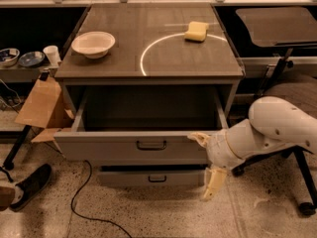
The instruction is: Close top drawer
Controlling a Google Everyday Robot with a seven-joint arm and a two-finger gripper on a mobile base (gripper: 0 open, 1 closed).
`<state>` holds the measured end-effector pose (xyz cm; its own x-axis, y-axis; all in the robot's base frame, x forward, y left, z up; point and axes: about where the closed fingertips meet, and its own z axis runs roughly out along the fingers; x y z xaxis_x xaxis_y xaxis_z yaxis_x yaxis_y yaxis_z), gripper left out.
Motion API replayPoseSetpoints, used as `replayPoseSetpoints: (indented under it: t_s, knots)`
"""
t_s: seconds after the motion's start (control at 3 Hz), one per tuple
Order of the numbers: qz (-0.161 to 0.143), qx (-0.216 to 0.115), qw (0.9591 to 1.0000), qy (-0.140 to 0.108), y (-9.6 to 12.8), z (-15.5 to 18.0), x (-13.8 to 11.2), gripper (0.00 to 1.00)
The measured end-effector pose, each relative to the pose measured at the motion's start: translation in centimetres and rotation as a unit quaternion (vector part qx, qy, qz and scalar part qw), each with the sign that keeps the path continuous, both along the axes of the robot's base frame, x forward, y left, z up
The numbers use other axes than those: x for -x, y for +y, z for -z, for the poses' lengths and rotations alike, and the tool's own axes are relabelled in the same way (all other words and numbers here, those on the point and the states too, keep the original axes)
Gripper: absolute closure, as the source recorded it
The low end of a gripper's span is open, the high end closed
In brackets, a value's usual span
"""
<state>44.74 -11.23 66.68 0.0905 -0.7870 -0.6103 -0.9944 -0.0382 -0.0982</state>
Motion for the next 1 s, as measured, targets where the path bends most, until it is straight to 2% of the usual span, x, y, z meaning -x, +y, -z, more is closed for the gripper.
replayPoseSetpoints:
  t_s: [0.33,0.67,1.0]
  knots:
    - [-0.003,0.011,0.9999,-0.001,2.1,-1.1,-1.9,0.00]
    - [-0.001,0.018,0.9998,-0.001,2.9,-1.7,-2.7,0.00]
    - [0.019,0.014,0.9997,-0.003,2.2,-2.4,-2.9,0.00]
